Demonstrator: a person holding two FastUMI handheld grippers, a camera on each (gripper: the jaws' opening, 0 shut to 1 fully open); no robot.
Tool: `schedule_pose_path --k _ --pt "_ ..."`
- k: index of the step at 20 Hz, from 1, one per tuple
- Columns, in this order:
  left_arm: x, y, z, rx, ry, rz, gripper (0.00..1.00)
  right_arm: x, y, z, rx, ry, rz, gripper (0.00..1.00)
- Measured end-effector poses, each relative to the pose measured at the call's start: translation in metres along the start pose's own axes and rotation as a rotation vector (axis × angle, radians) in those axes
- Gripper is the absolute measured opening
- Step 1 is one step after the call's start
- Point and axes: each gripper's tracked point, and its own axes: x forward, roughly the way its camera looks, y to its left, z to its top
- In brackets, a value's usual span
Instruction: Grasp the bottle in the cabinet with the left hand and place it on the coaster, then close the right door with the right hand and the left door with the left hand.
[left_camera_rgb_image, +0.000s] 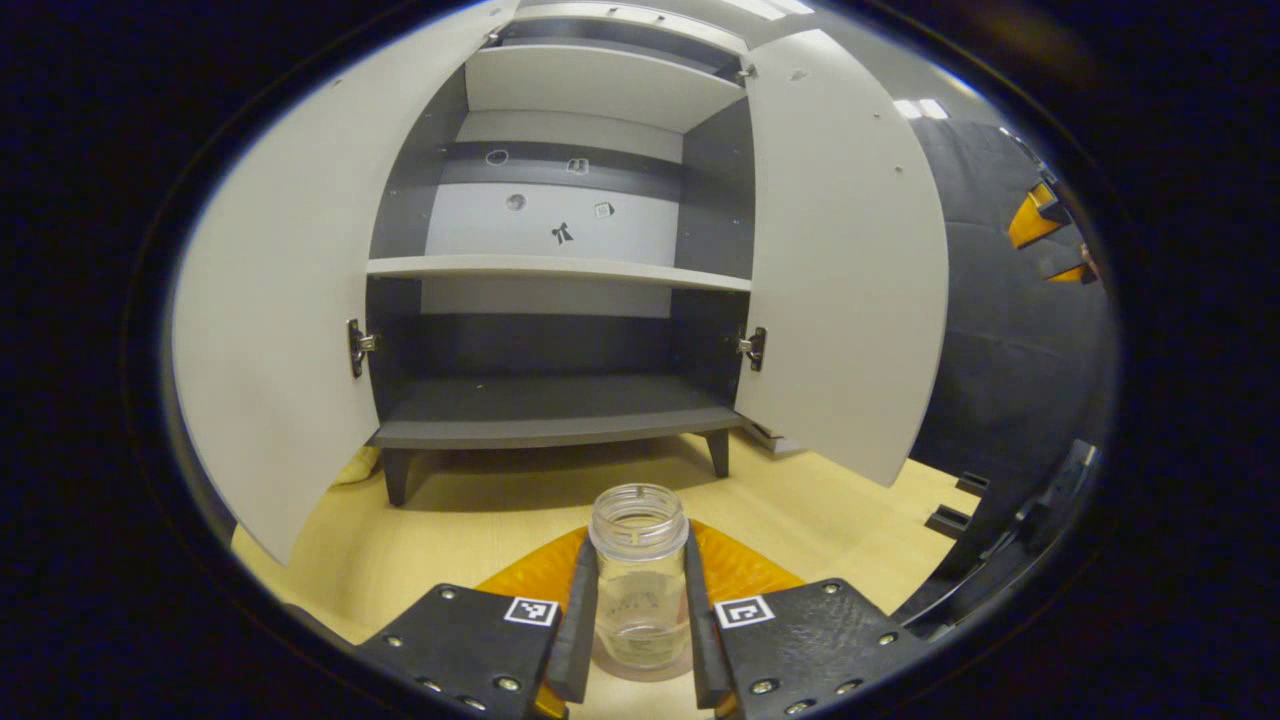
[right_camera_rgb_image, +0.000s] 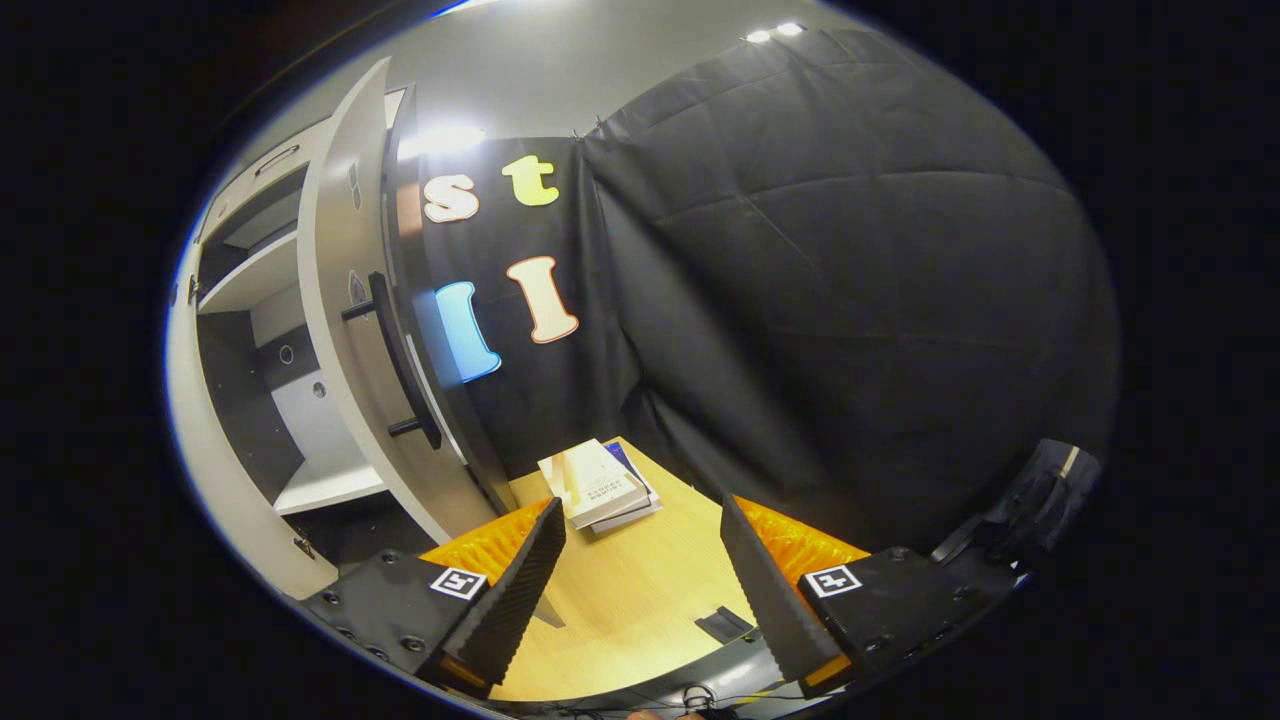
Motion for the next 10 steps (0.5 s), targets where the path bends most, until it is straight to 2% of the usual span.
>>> schedule_pose_path --k 1,2,3,4,5,7,8,10 --pt "-0.001 -0.001 -0.001 0.001 0.006 0.002 0.42 0.002 0.0 -0.001 -0.005 0.001 0.001 0.99" --pt "-0.002 -0.002 -0.002 -0.001 0.02 0.002 0.45 0.005 0.001 -0.001 -0.008 0.002 0.005 0.96" --pt "-0.009 -0.001 -0.002 -0.004 0.029 0.006 0.62 0.008 0.003 -0.001 -0.007 0.005 0.012 0.96" --pt "-0.013 0.002 0.0 -0.009 0.034 0.021 0.74 0.013 0.006 -0.001 -0.003 0.01 0.023 0.96" --pt "-0.014 0.002 0.003 -0.024 0.035 0.032 0.96 0.016 0.01 -0.001 0.004 0.016 0.036 0.96" --pt "-0.02 -0.005 0.015 -0.064 0.029 0.023 0.95 0.024 0.014 0.003 0.008 0.017 0.057 0.96" --pt "-0.027 -0.008 0.023 -0.075 0.024 0.021 0.96 0.028 0.013 0.006 0.0 0.012 0.062 1.0" --pt "-0.047 -0.001 0.04 -0.077 0.013 0.044 0.96 0.037 0.011 0.01 -0.011 0.0 0.069 0.99"
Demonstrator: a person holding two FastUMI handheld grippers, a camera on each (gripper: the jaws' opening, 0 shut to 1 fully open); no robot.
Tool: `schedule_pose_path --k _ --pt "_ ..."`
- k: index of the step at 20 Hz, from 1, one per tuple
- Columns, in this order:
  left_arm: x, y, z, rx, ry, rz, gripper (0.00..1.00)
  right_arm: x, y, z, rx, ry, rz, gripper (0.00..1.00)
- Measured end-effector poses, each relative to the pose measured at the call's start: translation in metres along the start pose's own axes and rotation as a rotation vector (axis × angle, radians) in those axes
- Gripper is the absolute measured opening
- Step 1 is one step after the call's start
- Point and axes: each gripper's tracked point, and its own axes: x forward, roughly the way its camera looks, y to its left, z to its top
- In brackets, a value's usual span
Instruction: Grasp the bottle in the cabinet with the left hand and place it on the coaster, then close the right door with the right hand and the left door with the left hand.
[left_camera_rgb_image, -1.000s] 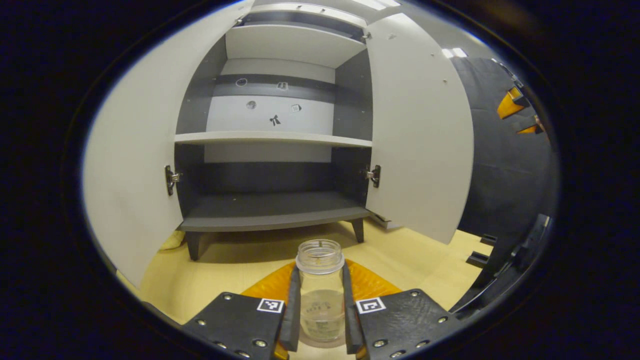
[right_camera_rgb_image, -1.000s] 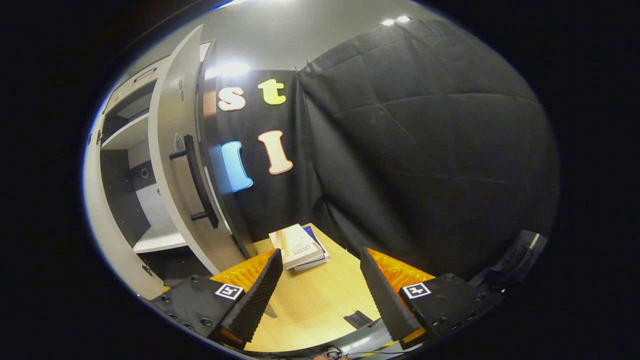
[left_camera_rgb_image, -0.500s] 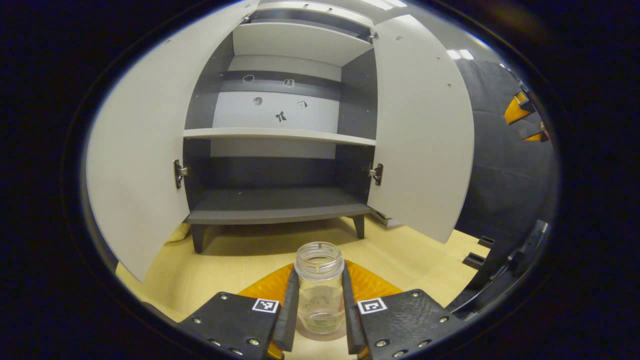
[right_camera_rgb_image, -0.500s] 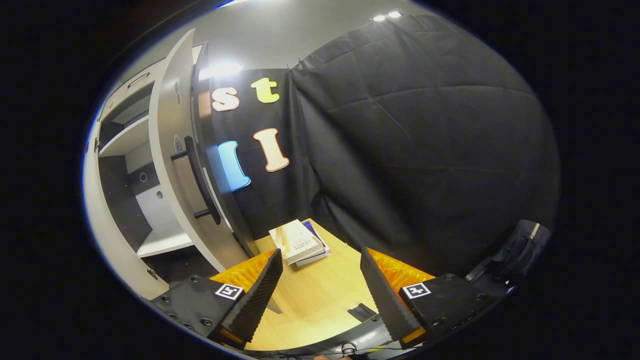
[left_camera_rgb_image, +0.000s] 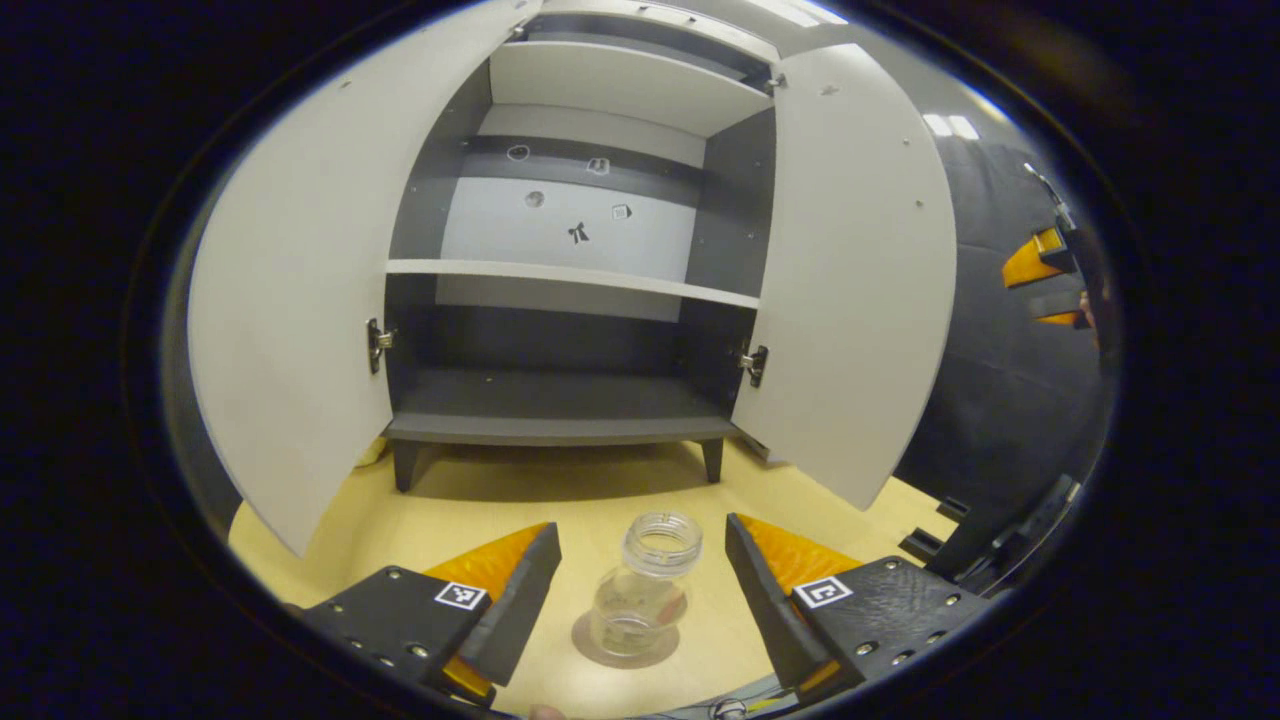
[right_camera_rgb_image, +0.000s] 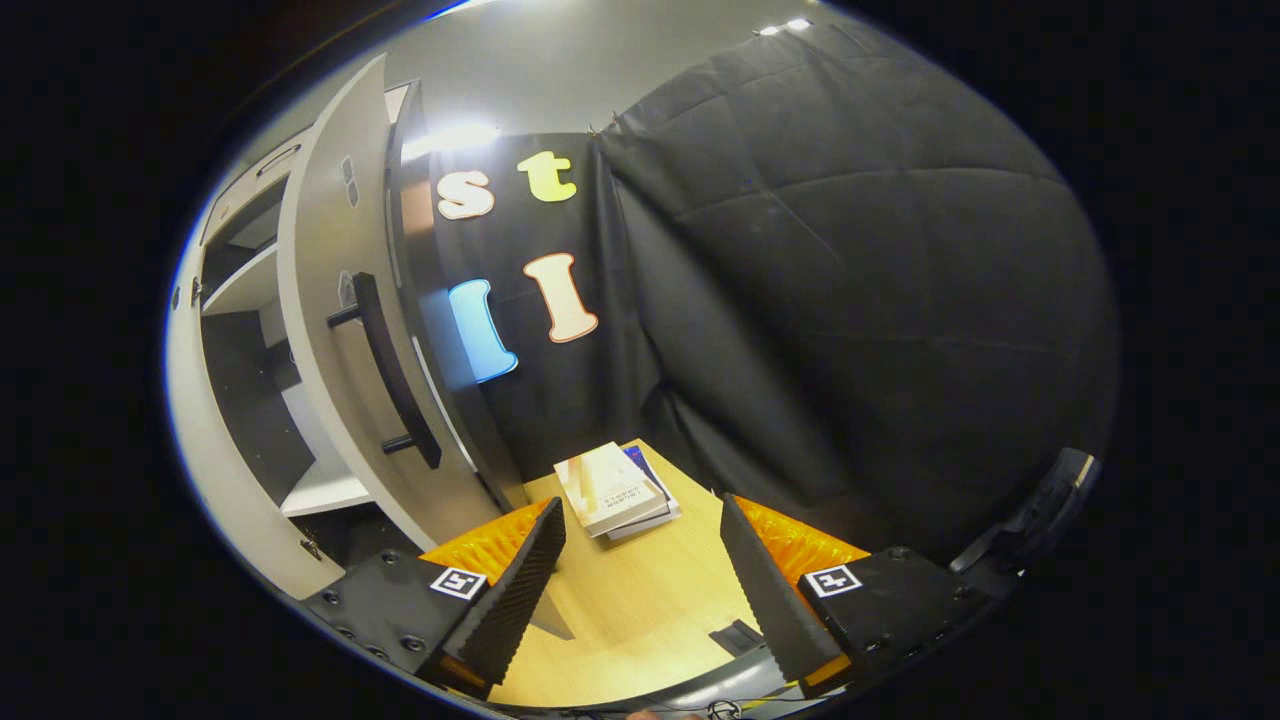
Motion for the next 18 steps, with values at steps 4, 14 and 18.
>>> schedule_pose_path --k 4,14,18 --pt "-0.052 0.003 0.06 0.02 -0.068 0.066 0.96 0.021 -0.001 0.004 -0.008 -0.01 0.031 1.0" --pt "-0.137 0.04 0.208 0.124 -0.2 0.348 0.95 0.051 0.014 0.056 -0.112 -0.105 0.148 0.96" --pt "-0.135 0.033 0.238 0.096 -0.168 0.336 0.96 0.052 0.036 0.074 -0.168 -0.137 0.227 0.99"
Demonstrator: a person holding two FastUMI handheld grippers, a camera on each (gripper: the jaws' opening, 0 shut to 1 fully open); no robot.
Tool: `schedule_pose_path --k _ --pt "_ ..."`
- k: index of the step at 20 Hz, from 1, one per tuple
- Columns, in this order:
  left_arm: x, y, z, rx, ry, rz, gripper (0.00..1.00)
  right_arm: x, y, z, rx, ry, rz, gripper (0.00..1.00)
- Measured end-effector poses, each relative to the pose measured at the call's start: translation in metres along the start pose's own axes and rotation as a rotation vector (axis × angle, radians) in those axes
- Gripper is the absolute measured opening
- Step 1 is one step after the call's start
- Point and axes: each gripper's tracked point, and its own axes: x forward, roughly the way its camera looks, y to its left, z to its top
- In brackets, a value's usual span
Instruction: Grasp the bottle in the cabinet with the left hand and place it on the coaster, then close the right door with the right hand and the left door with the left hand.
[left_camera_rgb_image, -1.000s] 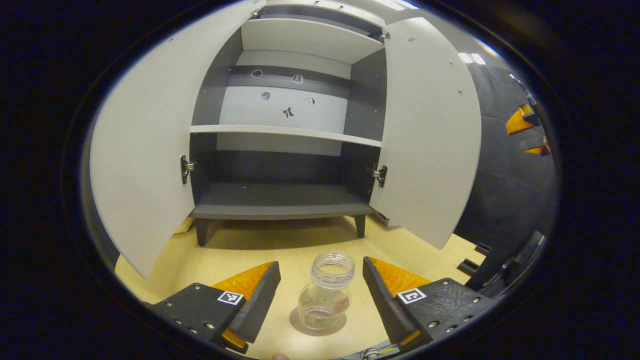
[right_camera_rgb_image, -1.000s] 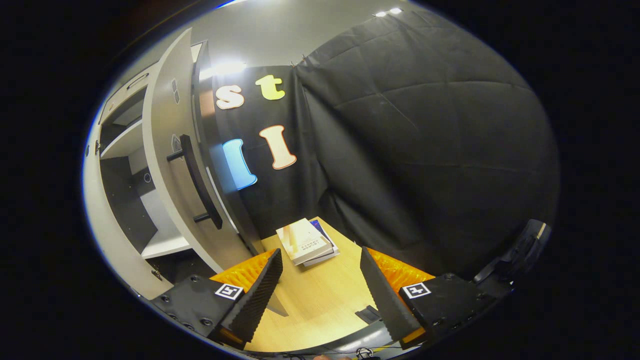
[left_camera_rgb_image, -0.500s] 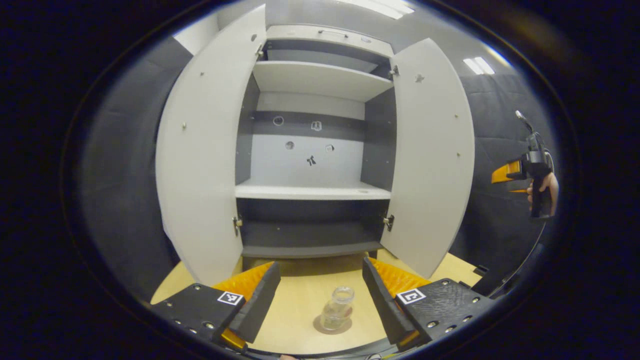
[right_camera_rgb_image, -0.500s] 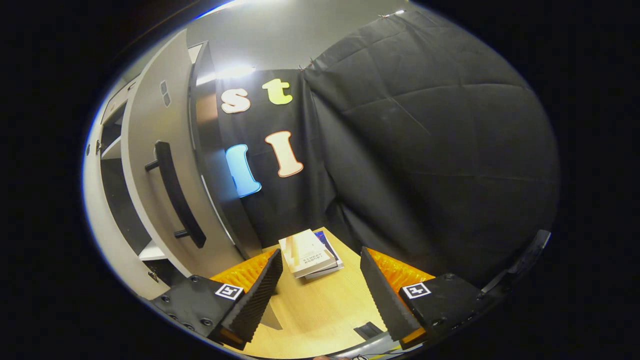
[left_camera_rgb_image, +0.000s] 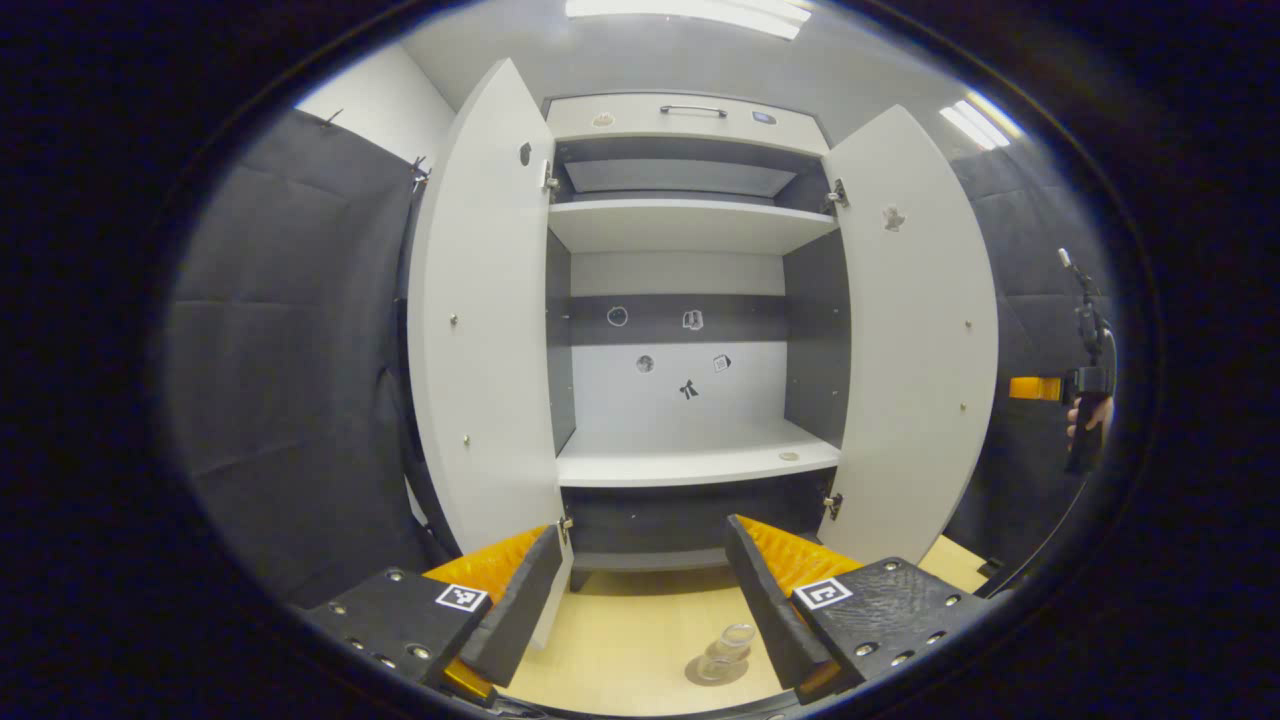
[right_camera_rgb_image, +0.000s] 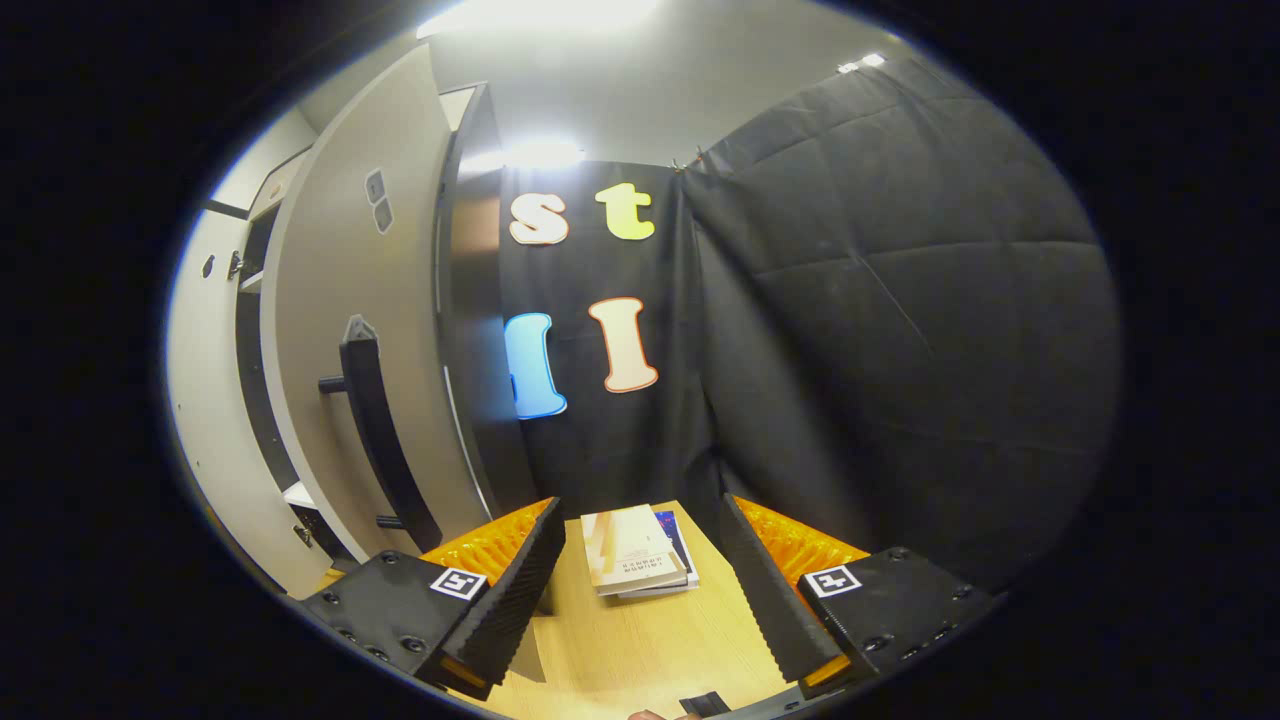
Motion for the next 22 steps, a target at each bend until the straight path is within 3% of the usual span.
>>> schedule_pose_path --k 5,10,15,16,17,19,20,22 --pt "0.013 -0.003 0.033 -0.071 0.005 0.025 0.95 0.011 0.019 0.031 0.025 -0.036 0.115 0.99" --pt "0.022 -0.003 0.028 -0.144 0.028 0.054 0.95 0.035 0.032 0.04 0.005 -0.038 0.226 0.96" --pt "0.021 0.004 0.018 -0.13 0.026 0.146 0.95 0.048 0.057 0.045 0.023 -0.014 0.362 0.99" --pt "0.021 0.006 0.018 -0.128 0.025 0.161 0.94 0.049 0.06 0.045 0.013 -0.015 0.385 0.95" --pt "0.023 0.007 0.019 -0.131 0.02 0.171 0.95 0.049 0.065 0.045 -0.006 -0.012 0.4 0.99" --pt "0.024 0.005 0.026 -0.149 -0.003 0.174 0.95 0.047 0.07 0.042 -0.041 -0.006 0.417 0.95" --pt "0.025 0.005 0.029 -0.155 -0.016 0.174 0.96 0.044 0.075 0.041 -0.05 -0.007 0.427 0.99" --pt "0.024 0.008 0.028 -0.154 -0.019 0.181 0.95 0.041 0.076 0.039 -0.073 -0.008 0.418 0.97"
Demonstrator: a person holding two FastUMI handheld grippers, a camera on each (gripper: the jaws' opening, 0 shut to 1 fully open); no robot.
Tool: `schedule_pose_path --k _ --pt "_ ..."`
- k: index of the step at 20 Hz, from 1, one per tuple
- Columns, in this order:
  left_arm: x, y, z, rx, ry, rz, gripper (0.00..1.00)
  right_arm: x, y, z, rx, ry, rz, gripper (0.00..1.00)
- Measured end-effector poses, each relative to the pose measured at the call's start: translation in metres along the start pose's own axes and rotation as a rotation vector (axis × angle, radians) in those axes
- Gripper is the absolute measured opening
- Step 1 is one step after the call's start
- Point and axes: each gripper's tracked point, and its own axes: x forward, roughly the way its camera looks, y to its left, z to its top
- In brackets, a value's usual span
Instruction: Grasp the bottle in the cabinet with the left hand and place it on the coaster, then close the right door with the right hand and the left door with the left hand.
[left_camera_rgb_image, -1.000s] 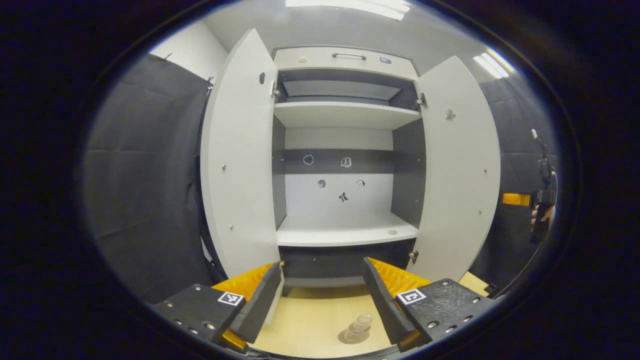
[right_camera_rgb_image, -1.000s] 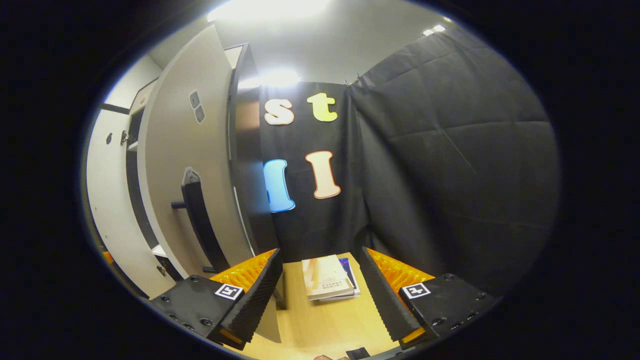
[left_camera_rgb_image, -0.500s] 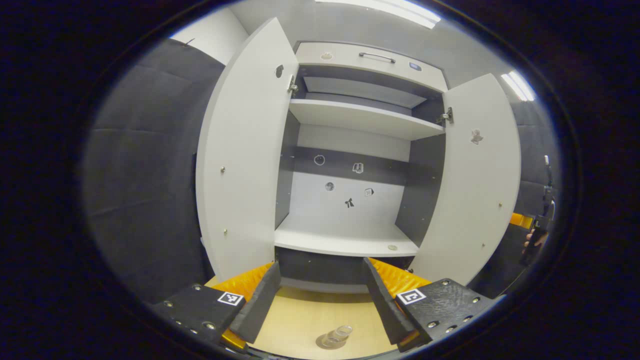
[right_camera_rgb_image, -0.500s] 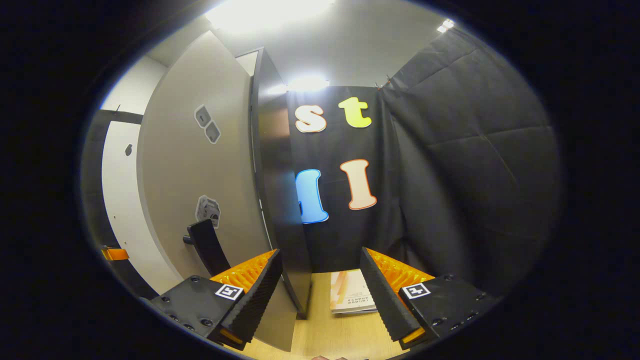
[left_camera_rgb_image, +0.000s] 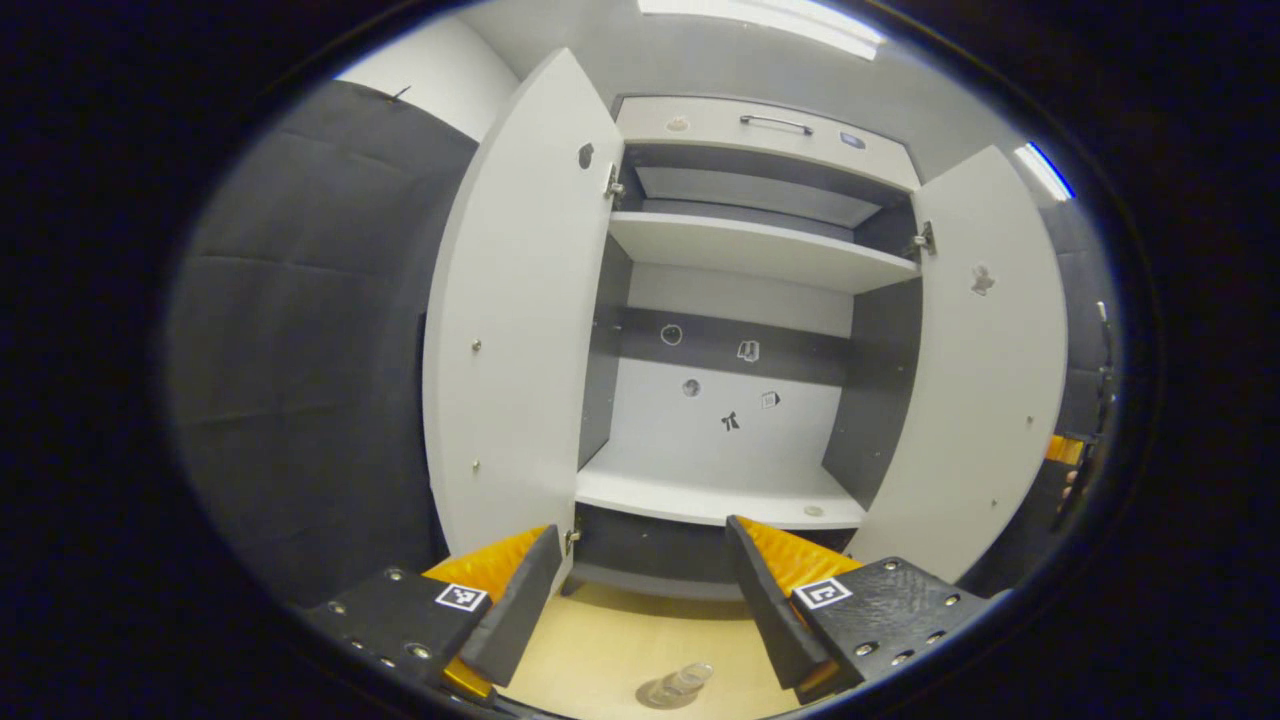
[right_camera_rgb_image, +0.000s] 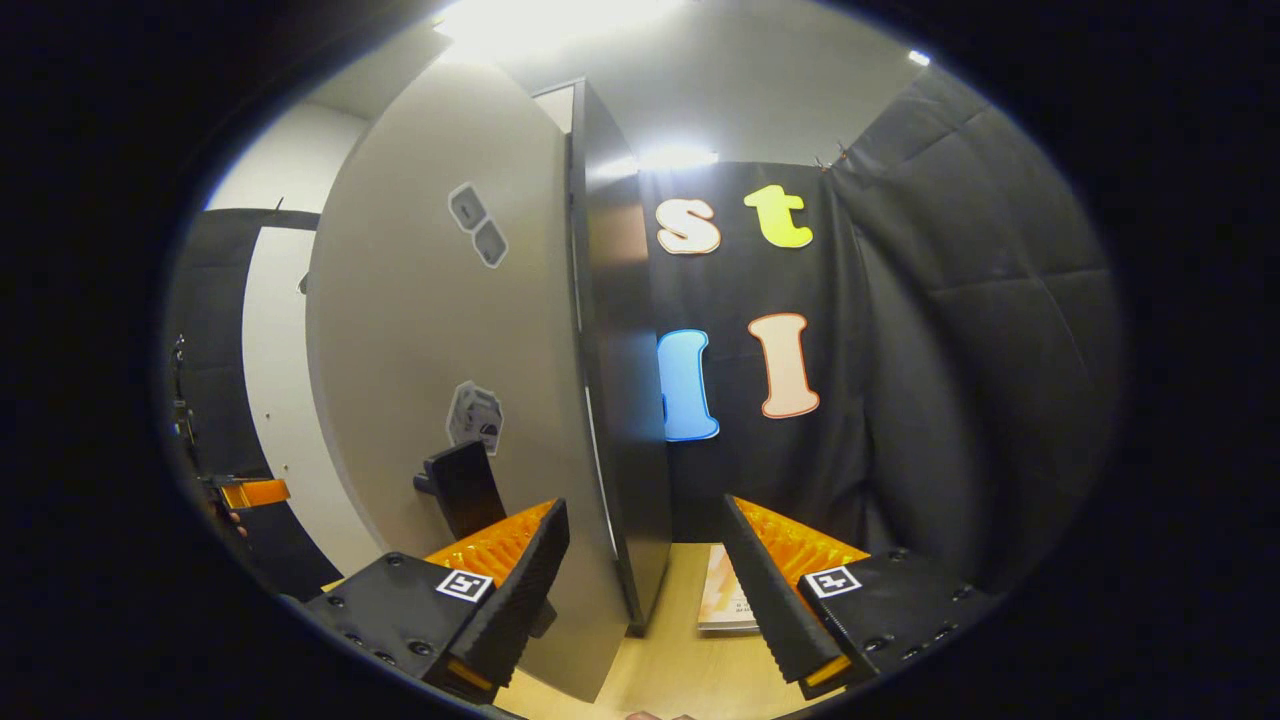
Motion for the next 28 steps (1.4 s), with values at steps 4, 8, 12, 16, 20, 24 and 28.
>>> schedule_pose_path --k 4,8,12,16,20,24,28 --pt "0.0 0.009 -0.004 -0.001 0.017 -0.001 0.95 -0.001 0.011 0.001 -0.041 0.012 -0.019 0.92" --pt "-0.005 0.026 0.015 0.078 -0.039 0.009 0.95 0.006 0.044 -0.003 -0.041 0.01 -0.003 0.97" --pt "-0.011 0.047 0.026 0.096 -0.059 0.004 0.96 0.014 0.077 -0.003 -0.059 0.008 0.01 0.97" --pt "-0.014 0.067 0.025 0.085 -0.054 -0.004 0.95 0.026 0.105 -0.007 -0.018 0.018 0.023 0.97" --pt "-0.015 0.085 0.021 0.061 -0.045 -0.014 0.96 0.047 0.146 -0.012 0.002 0.014 0.058 0.97" --pt "-0.019 0.108 0.021 0.05 -0.047 -0.002 0.95 0.066 0.173 -0.027 0.073 0.036 0.068 0.98" --pt "-0.027 0.132 0.027 0.018 -0.073 -0.026 0.94 0.064 0.169 -0.033 0.06 0.044 0.028 0.97"
